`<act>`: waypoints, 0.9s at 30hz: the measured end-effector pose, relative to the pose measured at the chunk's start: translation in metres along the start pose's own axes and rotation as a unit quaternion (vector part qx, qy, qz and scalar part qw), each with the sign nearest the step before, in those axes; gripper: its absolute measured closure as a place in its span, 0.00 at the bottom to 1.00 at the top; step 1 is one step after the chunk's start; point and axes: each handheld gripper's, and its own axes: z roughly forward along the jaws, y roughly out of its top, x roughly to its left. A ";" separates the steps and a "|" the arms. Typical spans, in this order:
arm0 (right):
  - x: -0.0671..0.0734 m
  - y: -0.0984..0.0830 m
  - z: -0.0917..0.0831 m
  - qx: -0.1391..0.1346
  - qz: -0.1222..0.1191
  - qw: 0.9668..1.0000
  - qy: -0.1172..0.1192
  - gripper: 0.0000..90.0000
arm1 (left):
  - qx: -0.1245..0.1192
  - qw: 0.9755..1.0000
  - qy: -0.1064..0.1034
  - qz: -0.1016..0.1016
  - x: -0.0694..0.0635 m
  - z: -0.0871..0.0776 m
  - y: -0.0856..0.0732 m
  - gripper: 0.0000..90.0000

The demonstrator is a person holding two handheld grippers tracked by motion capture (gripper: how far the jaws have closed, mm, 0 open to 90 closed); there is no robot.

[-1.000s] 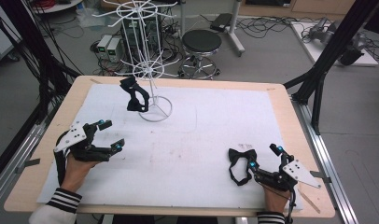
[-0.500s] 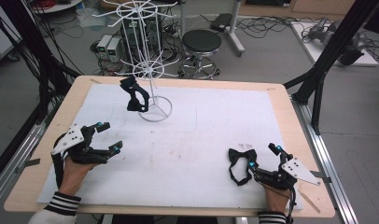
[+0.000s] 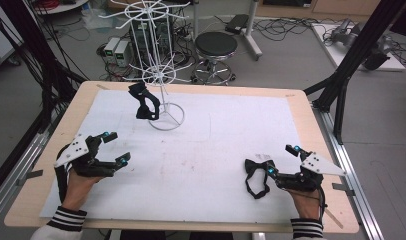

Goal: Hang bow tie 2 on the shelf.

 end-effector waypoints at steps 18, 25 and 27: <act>-0.016 0.041 0.023 0.142 -0.089 0.983 0.070 0.09 | 0.005 1.000 0.017 -0.001 0.000 -0.007 -0.015 0.13; -0.023 0.050 0.041 0.226 -0.136 0.957 0.123 0.10 | 0.002 1.000 0.023 -0.002 -0.001 -0.009 -0.019 0.13; -0.024 0.050 0.043 0.232 -0.139 0.954 0.131 0.10 | 0.000 1.000 0.024 0.000 -0.002 -0.009 -0.020 0.13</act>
